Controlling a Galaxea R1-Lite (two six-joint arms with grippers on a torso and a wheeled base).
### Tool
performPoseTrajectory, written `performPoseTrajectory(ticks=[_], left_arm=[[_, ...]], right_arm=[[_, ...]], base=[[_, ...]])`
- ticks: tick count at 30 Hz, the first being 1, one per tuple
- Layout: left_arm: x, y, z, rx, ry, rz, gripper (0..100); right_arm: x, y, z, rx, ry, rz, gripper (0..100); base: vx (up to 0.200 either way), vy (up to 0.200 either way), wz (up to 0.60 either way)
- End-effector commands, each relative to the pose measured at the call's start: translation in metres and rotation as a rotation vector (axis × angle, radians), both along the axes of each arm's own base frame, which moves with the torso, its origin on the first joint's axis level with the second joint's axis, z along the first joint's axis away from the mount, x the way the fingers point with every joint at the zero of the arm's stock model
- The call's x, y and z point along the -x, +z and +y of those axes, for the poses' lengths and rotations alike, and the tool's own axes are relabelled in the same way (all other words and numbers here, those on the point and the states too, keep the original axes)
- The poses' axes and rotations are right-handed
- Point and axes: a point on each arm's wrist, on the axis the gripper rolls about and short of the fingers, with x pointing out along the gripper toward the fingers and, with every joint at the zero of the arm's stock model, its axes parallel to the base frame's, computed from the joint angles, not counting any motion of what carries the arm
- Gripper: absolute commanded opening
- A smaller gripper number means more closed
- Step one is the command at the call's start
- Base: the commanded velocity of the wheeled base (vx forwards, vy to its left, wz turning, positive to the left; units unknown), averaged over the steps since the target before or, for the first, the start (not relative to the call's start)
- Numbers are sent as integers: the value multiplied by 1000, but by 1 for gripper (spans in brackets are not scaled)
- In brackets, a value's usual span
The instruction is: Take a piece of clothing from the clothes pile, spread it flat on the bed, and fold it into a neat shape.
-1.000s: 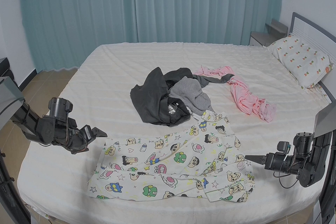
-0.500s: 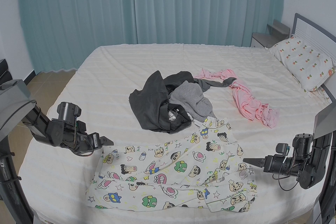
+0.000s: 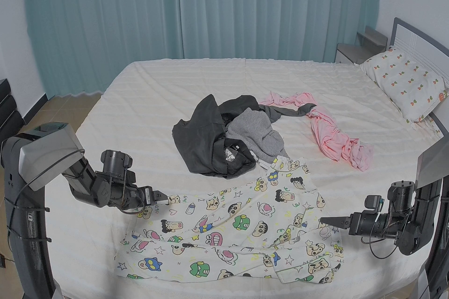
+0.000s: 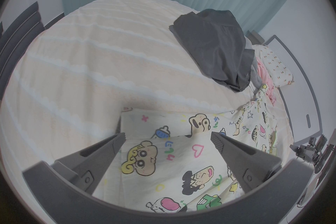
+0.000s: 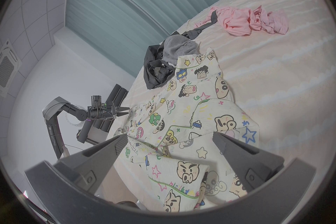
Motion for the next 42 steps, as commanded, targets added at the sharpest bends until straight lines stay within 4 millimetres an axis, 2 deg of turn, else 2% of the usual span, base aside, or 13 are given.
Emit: performPoseTrajectory(ticks=[1, 19, 32, 33, 42], left_arm=[[1, -11, -3, -3, -6, 25, 100], [2, -13, 5, -60, -10, 19, 100], [-1, -18, -4, -46, -27, 20, 100], [-2, -18, -4, -48, -26, 19, 0], [-6, -11, 8, -43, 40, 1, 0]], right_arm=[[-1, 0, 2, 0, 6, -7, 100], [0, -4, 3, 1, 14, 8, 100], [-2, -7, 3, 2, 15, 14, 100], [-2, -8, 3, 2, 15, 18, 100], [-8, -9, 4, 4, 13, -2, 100]], base=[[0, 0, 0], [0, 0, 0], [0, 0, 0], [0, 0, 0], [0, 0, 0]])
